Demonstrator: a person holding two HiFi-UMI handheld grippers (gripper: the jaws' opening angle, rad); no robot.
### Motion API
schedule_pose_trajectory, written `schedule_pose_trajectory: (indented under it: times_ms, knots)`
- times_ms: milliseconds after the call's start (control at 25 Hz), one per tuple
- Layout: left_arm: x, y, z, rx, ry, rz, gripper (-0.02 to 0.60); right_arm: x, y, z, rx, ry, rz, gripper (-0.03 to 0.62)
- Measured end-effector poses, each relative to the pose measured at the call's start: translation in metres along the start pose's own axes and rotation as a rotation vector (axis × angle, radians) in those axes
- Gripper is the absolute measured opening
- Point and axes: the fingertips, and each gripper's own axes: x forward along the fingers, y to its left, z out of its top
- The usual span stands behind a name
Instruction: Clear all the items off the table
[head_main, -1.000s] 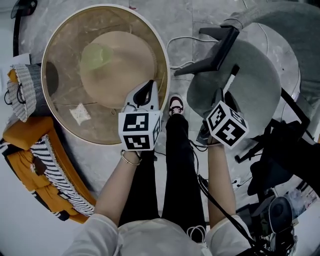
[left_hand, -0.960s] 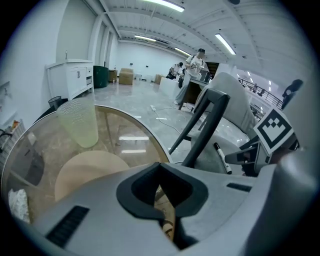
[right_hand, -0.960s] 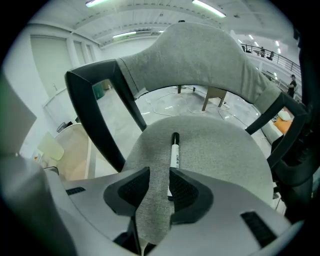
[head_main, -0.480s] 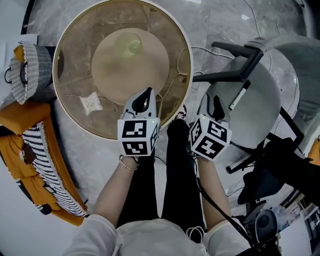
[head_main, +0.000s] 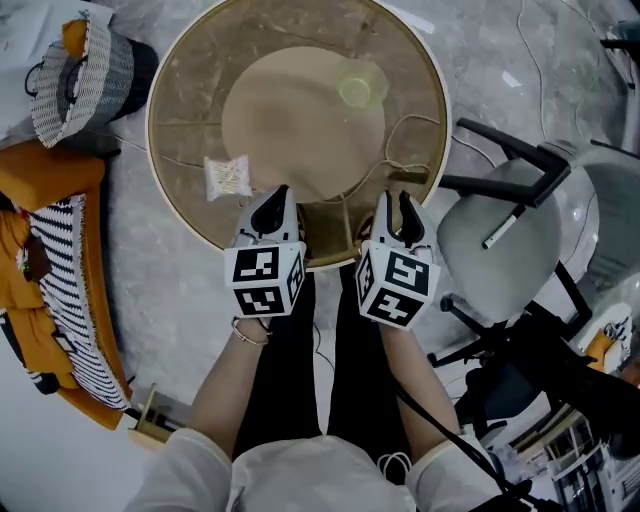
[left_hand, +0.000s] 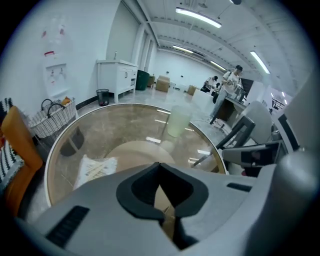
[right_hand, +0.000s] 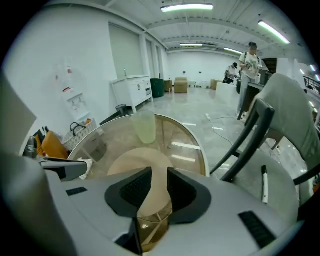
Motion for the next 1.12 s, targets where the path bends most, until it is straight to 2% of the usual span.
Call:
schedule_pose_trajectory:
  times_ms: [120,200,480,880,1120]
  knots:
    - [-0.014,0.031,0.001,-0.053,-0.028,0.043,0.008,0.005,0.032,0.011,-0.058,-0.005,0.042,0.095]
    - [-0.024,0.049,0.000,-0.082,-0.043,0.063,0.008,0.005,0.053,0.018,-0.088,-0.012,0.067,0.041]
    - [-0.041,0.079,0.001,-0.141,-0.073,0.081,0.008,0.006,0.098,0.034,-0.112,-0.024,0.112,0.026]
    - [-0.033,0.086,0.007,-0.145,-0.080,0.069,0.008,0.014,0.094,0.029,-0.101,0.016,0.118,0.028]
    - [-0.018,0.087,0.039,-0.114,-0.106,0.057,0.008,0.020,0.066,0.070,-0.054,-0.042,0.072,0.031]
